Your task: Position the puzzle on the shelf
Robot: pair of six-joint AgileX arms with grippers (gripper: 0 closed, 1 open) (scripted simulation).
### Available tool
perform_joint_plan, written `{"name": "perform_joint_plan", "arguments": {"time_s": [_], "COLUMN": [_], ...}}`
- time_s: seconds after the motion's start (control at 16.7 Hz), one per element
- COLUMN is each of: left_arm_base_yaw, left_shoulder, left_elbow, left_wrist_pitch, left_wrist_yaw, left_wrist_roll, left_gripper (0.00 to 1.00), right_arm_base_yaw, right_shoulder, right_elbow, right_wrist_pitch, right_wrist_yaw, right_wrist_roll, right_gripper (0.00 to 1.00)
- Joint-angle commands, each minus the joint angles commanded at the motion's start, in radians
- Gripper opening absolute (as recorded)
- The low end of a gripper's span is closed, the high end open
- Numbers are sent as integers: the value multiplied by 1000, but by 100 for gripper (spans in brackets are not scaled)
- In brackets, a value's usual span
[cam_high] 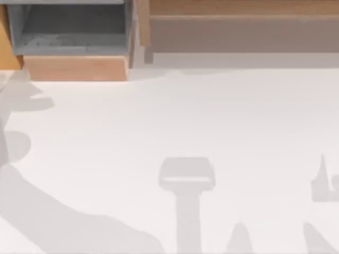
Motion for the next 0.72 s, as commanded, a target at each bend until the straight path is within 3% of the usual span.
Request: {"name": "perform_joint_plan", "arguments": {"time_s": [0.36,0.72], "left_arm_base_yaw": [-9,-9], "left_shoulder": [22,22], "left_elbow": [44,44], "left_wrist_pitch": [-23,-23], "left_wrist_yaw": [-8,-8], "left_wrist_roll": [0,0], "left_gripper": [100,55], "right_arm_base_yaw": [0,0], "right_shoulder": [0,0], "right_elbow": [0,0], "right_wrist_pitch": [0,0], "right_wrist_yaw": [0,0], "right_wrist_roll": [0,0], "right_gripper": [100,100]}}
